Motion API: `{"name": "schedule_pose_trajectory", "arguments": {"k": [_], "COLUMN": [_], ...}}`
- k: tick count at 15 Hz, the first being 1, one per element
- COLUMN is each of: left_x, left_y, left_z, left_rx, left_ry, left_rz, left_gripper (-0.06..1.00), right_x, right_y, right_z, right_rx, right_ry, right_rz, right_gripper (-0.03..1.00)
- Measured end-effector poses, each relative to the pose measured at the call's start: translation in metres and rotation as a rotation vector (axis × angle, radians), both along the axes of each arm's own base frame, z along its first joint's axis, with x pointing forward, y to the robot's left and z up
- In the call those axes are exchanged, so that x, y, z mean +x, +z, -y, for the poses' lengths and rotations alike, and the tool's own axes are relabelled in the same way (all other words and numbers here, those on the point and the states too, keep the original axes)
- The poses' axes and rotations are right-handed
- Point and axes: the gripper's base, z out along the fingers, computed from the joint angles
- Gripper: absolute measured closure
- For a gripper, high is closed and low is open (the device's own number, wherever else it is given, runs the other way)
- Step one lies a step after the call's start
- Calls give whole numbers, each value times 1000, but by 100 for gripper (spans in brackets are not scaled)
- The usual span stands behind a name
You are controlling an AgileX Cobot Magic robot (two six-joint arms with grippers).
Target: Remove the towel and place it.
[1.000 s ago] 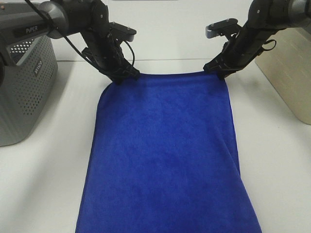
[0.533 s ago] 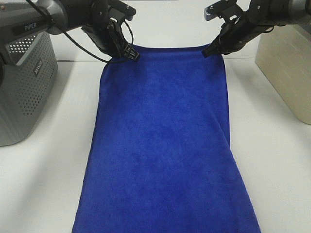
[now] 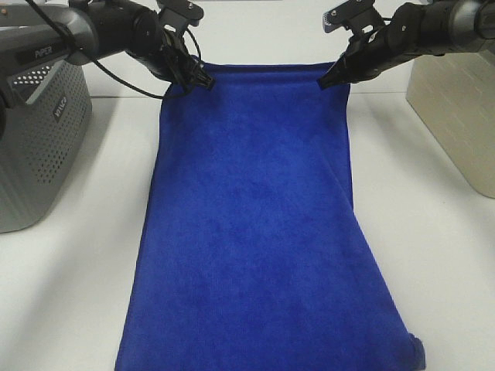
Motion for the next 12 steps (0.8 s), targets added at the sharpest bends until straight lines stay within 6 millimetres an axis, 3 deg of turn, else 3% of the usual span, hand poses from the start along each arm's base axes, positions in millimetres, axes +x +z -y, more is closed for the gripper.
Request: {"name": "schedule_pose_trajectory", "arguments": {"k": [4, 12], "left_x": [6, 11], "left_y": [-3, -36], "left_z": [3, 4], "left_rx": [-28, -12], "left_ry": [-21, -49], "left_rz": [85, 123], "left_gripper": [94, 94], "right_x": [3, 8], "right_y": [1, -33], "right_z": [0, 1], "right_rx": [4, 25], "right_ry": [-7, -33], "right_rz": [51, 53], "right_gripper": [95, 94]}}
